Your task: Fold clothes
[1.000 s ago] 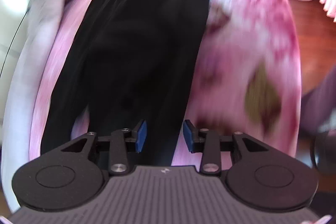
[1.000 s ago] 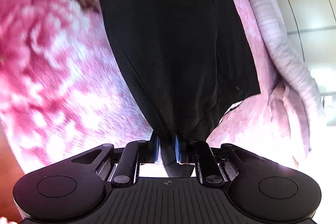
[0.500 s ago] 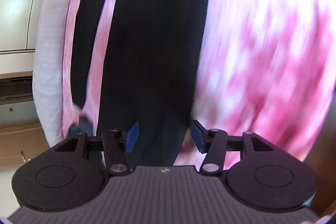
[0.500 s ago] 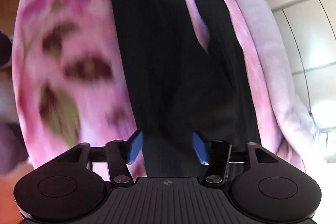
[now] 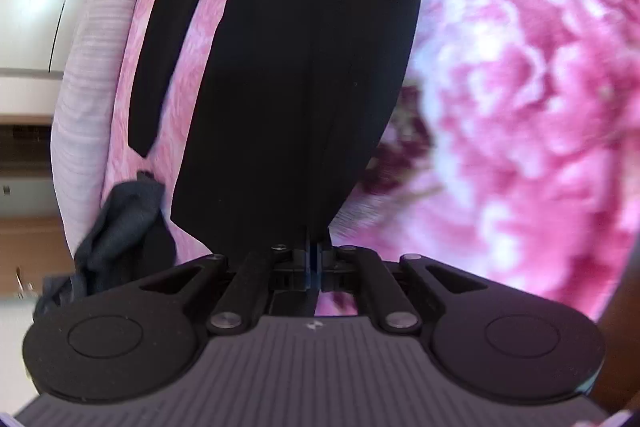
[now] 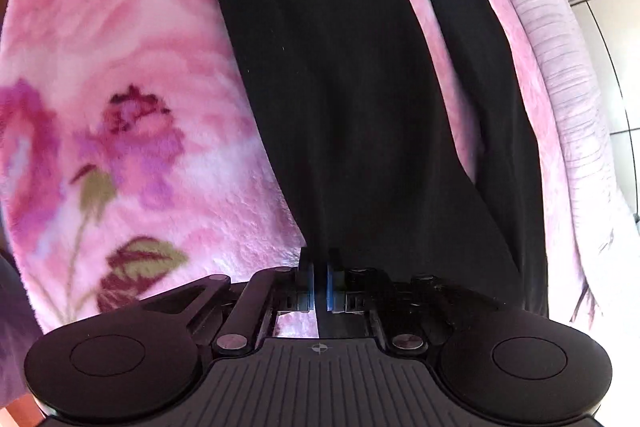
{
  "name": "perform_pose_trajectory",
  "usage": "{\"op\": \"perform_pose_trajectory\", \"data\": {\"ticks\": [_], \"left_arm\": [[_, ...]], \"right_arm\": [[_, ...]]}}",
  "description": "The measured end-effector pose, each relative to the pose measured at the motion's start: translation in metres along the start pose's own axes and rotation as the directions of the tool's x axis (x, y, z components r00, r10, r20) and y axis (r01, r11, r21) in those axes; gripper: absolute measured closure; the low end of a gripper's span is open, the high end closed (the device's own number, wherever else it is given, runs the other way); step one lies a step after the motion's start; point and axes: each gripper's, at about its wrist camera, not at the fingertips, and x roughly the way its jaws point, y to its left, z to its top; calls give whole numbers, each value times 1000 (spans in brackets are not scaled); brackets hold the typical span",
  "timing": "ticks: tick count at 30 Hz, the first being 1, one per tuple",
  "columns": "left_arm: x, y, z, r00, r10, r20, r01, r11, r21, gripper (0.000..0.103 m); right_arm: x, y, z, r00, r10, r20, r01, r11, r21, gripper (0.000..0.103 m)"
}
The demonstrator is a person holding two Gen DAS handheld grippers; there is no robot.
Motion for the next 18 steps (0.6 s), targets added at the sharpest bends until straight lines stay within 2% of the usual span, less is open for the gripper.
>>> {"op": "perform_pose_trajectory", "data": {"ticks": [2,4,5,7,9,11,13,14,18], "left_arm": [[-3,-8,5,998,-52,-32,52,999,4,102],[-7,-6,10,995,-83,-58,85,996,27,95],[-10,2,12,990,-119,-75,119,993,0,92],[-22,24,17,980,-175,-96,168,983,-74,71],[-36,45,18,976,-205,-76,193,972,-134,70],[-51,66,21,981,-186,-63,173,971,-165,69],[-55,97,25,988,-149,-34,139,969,-206,66],[-53,115,27,991,-129,-15,123,965,-230,64],[9,202,37,996,-54,75,74,954,-292,62]], "right_arm": [[-2,2,-1,1000,5,-1,-5,1000,-19,99],[-10,-9,-1,999,29,32,-28,999,-17,98],[-14,-15,-1,998,41,49,-40,999,-15,98],[-23,-28,0,994,66,83,-65,998,-13,94],[-31,-40,0,989,90,118,-89,996,-12,88],[-40,-59,2,981,98,167,-97,995,-14,77],[-45,-83,15,972,61,228,-59,998,-15,65],[-48,-95,21,965,42,258,-39,999,-15,64],[-24,-156,73,953,-8,301,-7,999,49,62]]}}
